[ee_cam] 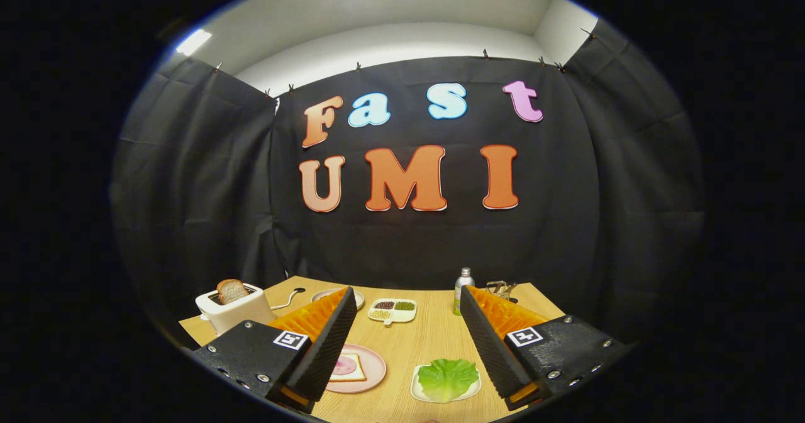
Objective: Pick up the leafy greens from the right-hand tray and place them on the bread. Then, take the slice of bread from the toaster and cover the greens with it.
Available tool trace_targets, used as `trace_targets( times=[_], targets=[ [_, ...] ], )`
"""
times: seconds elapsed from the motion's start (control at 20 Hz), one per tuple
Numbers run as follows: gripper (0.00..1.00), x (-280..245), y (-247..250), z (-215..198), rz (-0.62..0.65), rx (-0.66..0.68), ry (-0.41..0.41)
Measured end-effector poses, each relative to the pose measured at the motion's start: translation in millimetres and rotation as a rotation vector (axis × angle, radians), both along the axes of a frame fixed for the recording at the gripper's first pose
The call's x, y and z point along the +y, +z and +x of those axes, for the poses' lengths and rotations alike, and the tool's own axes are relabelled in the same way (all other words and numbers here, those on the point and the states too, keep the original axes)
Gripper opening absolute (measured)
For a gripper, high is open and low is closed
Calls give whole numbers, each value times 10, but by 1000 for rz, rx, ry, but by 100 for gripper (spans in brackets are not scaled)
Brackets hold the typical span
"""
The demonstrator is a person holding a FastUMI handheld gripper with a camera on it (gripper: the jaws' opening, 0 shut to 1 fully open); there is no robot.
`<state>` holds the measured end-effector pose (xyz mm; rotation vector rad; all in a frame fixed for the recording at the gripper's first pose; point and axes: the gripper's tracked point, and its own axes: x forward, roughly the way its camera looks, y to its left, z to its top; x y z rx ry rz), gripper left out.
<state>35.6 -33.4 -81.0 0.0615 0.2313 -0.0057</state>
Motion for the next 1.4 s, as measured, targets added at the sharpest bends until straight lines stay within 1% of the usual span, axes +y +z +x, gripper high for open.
trace_targets(
  times=[0.3,0.6,0.8,1.0,1.15,1.25,1.4],
  targets=[
    [99,42,-510,82,12,151,47],
    [99,-39,-1041,85,-57,337,30],
    [99,7,-1333,46,-29,455,68],
    [99,-64,-1675,44,10,596,68],
    [99,15,-1972,-65,48,729,122],
    [98,-2,-2147,-111,82,805,121],
    [97,-173,-2413,-123,61,890,90]
  ],
)
